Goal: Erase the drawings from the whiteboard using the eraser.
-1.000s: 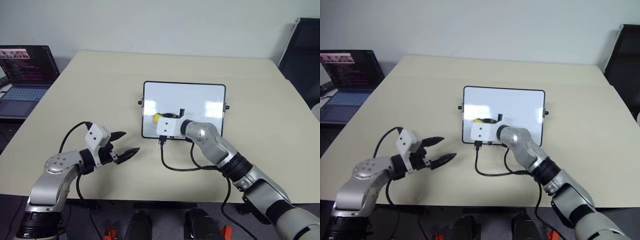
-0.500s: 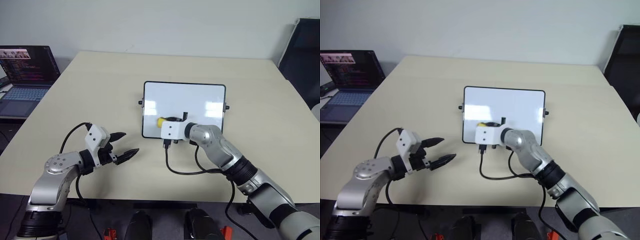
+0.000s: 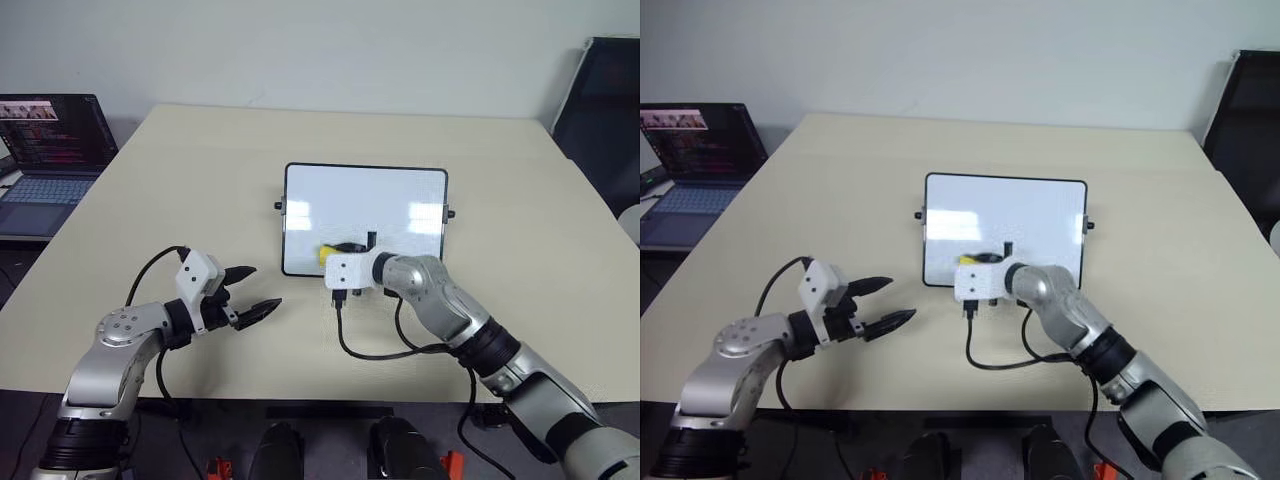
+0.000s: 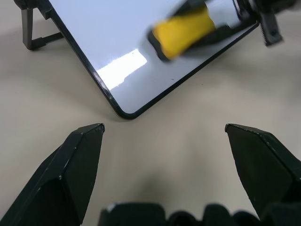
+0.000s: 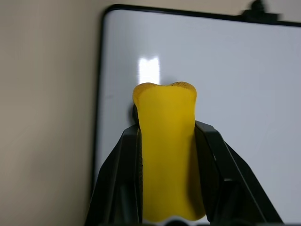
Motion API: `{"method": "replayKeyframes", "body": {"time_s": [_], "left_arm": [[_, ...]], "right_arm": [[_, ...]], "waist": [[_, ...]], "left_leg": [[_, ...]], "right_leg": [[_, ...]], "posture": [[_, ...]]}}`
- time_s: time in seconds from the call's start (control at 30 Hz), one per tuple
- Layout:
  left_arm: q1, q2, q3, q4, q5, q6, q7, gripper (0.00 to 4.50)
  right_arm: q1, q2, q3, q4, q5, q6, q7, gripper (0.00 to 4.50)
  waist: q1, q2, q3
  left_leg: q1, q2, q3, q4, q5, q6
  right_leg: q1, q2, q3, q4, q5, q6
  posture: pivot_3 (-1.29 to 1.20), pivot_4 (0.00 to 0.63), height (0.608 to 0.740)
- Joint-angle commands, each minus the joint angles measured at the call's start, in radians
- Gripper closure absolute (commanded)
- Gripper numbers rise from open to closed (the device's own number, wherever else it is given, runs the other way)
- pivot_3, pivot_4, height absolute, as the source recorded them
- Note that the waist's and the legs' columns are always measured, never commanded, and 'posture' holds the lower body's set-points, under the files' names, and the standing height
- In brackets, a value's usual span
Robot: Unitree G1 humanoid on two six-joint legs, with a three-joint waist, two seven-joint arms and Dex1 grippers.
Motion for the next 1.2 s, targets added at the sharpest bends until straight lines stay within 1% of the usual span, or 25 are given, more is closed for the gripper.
{"method": "replayKeyframes", "body": {"time_s": [0.03, 0.33, 0.4, 0.5, 0.63, 0.77, 0.83, 0.9, 0.97, 1.1, 1.2], "left_arm": [[-0.012, 0.005, 0.007, -0.057, -0.015, 0.012, 0.004, 0.00], [-0.002, 0.001, 0.010, -0.105, -0.020, 0.049, 0.020, 0.00], [-0.004, 0.001, 0.009, -0.107, -0.021, 0.052, 0.021, 0.00], [-0.011, 0.003, 0.009, -0.098, -0.022, 0.052, 0.014, 0.00], [-0.031, 0.005, 0.003, -0.078, -0.022, 0.046, -0.002, 0.00], [-0.090, -0.005, -0.025, -0.072, -0.021, 0.051, -0.020, 0.00], [-0.142, -0.014, -0.054, -0.077, -0.021, 0.055, -0.030, 0.00], [-0.193, -0.024, -0.083, -0.083, -0.024, 0.062, -0.044, 0.00], [-0.255, -0.040, -0.115, -0.085, -0.027, 0.073, -0.056, 0.00], [-0.380, -0.089, -0.207, -0.050, -0.019, 0.066, -0.116, 0.00], [-0.461, -0.130, -0.291, 0.001, 0.000, 0.034, -0.191, 0.00]], "right_arm": [[-0.028, 0.004, -0.037, 0.023, -0.020, -0.015, -0.041, 3.36], [0.046, -0.033, 0.014, -0.031, -0.015, -0.011, 0.137, 3.36], [0.046, -0.026, 0.000, -0.034, -0.022, -0.016, 0.117, 3.36], [0.025, 0.005, -0.035, -0.016, -0.024, -0.026, 0.039, 3.36], [0.026, 0.069, -0.131, -0.038, 0.038, 0.002, -0.061, 3.36], [0.123, 0.138, -0.252, -0.194, 0.141, 0.142, -0.061, 3.36], [0.203, 0.153, -0.318, -0.336, 0.179, 0.253, -0.050, 3.36], [0.273, 0.159, -0.378, -0.467, 0.208, 0.341, -0.051, 3.36], [0.339, 0.178, -0.459, -0.605, 0.232, 0.468, -0.068, 3.36], [0.473, 0.172, -0.621, -0.859, 0.243, 0.710, -0.087, 3.36], [0.570, 0.140, -0.710, -0.968, 0.265, 0.818, -0.074, 3.36]], "waist": [[0.003, 0.000, 0.000], [0.001, 0.000, 0.000], [0.001, 0.000, 0.000], [0.001, 0.000, 0.000], [0.001, 0.000, 0.000], [0.005, 0.000, 0.000], [0.009, 0.000, 0.000], [0.018, 0.000, 0.000], [0.020, 0.000, 0.000], [0.028, 0.000, 0.000], [0.026, 0.000, 0.000]], "left_leg": [[0.000, 0.000, 0.000, 0.000, 0.000, 0.000], [-0.001, 0.000, 0.000, -0.003, 0.000, 0.000], [0.000, 0.000, 0.000, -0.002, 0.000, 0.000], [0.000, 0.000, 0.000, -0.001, 0.000, 0.000], [0.000, 0.000, 0.000, -0.001, 0.000, 0.000], [-0.002, 0.000, 0.000, -0.002, 0.000, 0.000], [-0.005, 0.000, -0.001, -0.002, -0.001, -0.001], [-0.009, 0.000, -0.002, -0.002, -0.002, -0.002], [-0.011, 0.000, -0.002, -0.002, -0.002, -0.003], [-0.013, 0.000, -0.003, -0.002, -0.002, -0.003], [-0.013, -0.001, -0.003, -0.001, -0.002, -0.003]], "right_leg": [[0.000, 0.000, 0.000, 0.000, 0.000, 0.000], [0.000, 0.000, 0.000, -0.001, -0.003, 0.003], [0.001, 0.000, 0.000, -0.001, -0.003, 0.002], [0.000, 0.000, 0.000, 0.000, -0.002, 0.001], [0.000, 0.000, 0.000, 0.000, -0.001, 0.000], [0.000, 0.000, 0.000, -0.001, -0.002, 0.002], [-0.001, 0.000, -0.001, -0.001, -0.003, 0.006], [-0.004, 0.000, -0.002, -0.001, -0.002, 0.007], [-0.006, 0.000, -0.002, -0.001, -0.002, 0.007], [-0.008, 0.000, -0.003, -0.001, -0.003, 0.008], [-0.008, 0.000, -0.003, -0.001, -0.003, 0.009]], "posture": [[0.00, 0.150, 0.740], [0.00, 0.150, 0.740], [0.00, 0.150, 0.740], [0.00, 0.150, 0.740], [0.00, 0.150, 0.740], [0.00, 0.150, 0.740], [0.00, 0.150, 0.740], [0.00, 0.150, 0.740], [0.00, 0.150, 0.740], [0.00, 0.150, 0.740], [0.00, 0.150, 0.740]]}}
